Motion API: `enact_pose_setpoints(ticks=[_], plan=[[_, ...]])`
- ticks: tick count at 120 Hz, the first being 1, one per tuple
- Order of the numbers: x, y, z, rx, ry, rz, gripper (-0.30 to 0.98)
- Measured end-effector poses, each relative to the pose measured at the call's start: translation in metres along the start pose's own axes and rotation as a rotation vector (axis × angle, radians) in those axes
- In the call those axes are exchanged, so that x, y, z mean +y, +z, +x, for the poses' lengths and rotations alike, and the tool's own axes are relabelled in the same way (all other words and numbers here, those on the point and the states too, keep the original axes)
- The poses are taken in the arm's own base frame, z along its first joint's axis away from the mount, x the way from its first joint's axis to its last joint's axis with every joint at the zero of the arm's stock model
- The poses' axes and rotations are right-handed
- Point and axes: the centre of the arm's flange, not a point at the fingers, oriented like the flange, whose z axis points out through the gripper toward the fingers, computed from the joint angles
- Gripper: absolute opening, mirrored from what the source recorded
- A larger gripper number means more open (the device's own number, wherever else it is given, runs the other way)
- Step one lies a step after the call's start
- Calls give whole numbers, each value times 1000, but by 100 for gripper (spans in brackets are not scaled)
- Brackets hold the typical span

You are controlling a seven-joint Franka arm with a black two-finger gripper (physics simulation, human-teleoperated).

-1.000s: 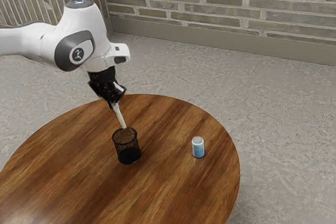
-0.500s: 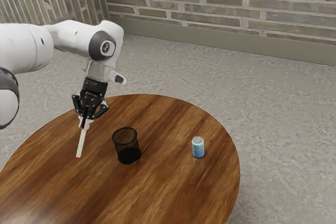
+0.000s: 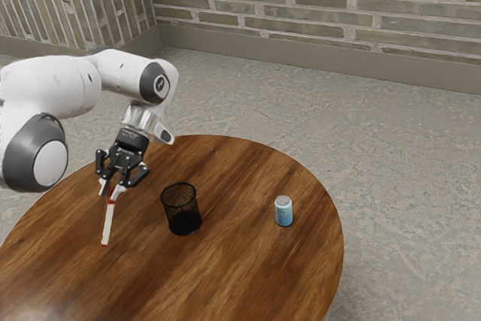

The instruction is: Take the marker out of the pen holder and place it to the left of the pen holder.

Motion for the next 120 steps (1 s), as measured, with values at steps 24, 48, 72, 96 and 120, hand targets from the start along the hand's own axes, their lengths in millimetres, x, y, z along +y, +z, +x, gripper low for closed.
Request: enact_pose_setpoints(ticks=[24, 48, 72, 96, 120], plan=[[-9, -23, -11, 98, 18, -88, 45], [-13, -105, -144, 513, 84, -181, 59], [-10, -111, -218, 707, 131, -197, 65], [-2, -138, -265, 845, 163, -176, 67], [-6, -145, -276, 877, 166, -175, 68]])
